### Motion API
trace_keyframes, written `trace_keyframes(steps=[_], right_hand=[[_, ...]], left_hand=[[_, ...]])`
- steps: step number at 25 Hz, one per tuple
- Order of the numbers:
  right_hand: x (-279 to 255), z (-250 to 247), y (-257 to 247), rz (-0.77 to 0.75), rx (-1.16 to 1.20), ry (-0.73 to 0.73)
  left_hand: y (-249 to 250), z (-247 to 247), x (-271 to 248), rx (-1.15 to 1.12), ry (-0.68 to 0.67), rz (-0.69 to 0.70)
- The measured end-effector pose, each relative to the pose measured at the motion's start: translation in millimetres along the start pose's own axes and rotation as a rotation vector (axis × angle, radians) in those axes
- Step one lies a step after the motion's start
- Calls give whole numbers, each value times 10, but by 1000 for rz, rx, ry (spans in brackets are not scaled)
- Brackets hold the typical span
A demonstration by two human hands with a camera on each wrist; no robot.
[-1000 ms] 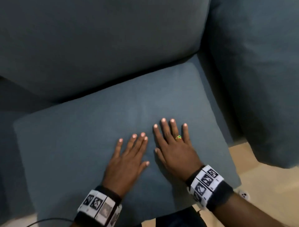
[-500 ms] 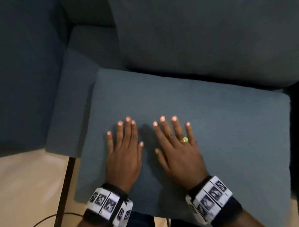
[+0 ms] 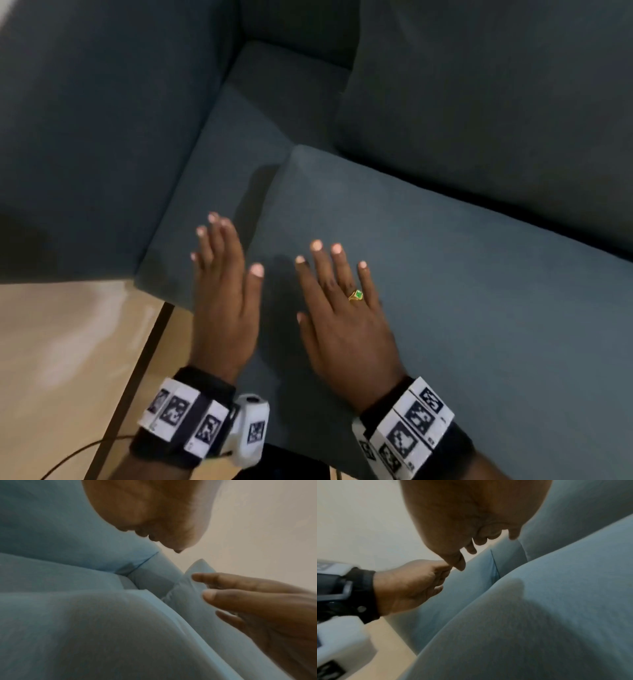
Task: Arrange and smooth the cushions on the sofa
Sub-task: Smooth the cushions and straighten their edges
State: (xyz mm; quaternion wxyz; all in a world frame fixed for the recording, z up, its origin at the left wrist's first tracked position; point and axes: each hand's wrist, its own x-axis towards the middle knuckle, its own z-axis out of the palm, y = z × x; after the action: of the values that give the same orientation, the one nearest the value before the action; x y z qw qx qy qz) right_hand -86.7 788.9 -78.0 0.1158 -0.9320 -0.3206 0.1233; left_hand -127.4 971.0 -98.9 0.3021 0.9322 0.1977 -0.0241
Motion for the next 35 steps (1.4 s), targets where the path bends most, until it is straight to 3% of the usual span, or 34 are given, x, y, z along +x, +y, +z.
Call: trace_keyframes(steps=[1, 2, 5, 6, 8, 10, 11, 13, 15, 17, 19, 21, 23, 26, 30, 33, 35], right_hand=[[77, -33, 11, 10, -12, 32], [116, 13, 46, -3, -31, 17], [136, 210, 94, -70, -12, -240], [151, 246, 179, -66, 22, -217], [224, 62, 546, 70, 124, -134], [260, -200, 1289, 427, 195, -63], [262, -301, 1758, 585, 197, -68], [254, -432, 2515, 775, 174, -219], [223, -411, 2849, 778, 192, -288], [279, -247, 2941, 683, 203, -203], [327, -222, 3005, 737, 199, -194], [368, -261, 3114, 727, 173, -364], [415, -323, 3177, 748, 83, -438], [425, -496, 3143, 726, 57, -327], [382, -1157, 3112, 752, 32, -178], [436, -1428, 3127, 751, 22, -42], [493, -1416, 3147, 808, 30, 64]], left_hand=[[-30, -78, 106, -37, 49, -30], [-77, -41, 164, -50, 5, -40], [-150, 336, 114, 119, -370, -96], [-175, 395, 176, 93, -392, -128], [-113, 284, 384, -64, -318, -236], [-82, 204, 691, -191, -304, -318], [-79, 213, 838, -186, -332, -361], [-87, 333, 1007, -27, -369, -354], [-77, 435, 1076, 76, -350, -275], [-59, 436, 1139, 146, -288, -186], [-66, 396, 1213, 200, -244, -136], [-69, 330, 1266, 208, -230, -109], [-68, 307, 1270, 221, -242, -88], [-96, 225, 1221, 152, -222, -58], [39, -70, 1289, 1, -200, -10], [198, -157, 1474, -3, -54, 83], [207, -28, 1626, 30, -50, 104]])
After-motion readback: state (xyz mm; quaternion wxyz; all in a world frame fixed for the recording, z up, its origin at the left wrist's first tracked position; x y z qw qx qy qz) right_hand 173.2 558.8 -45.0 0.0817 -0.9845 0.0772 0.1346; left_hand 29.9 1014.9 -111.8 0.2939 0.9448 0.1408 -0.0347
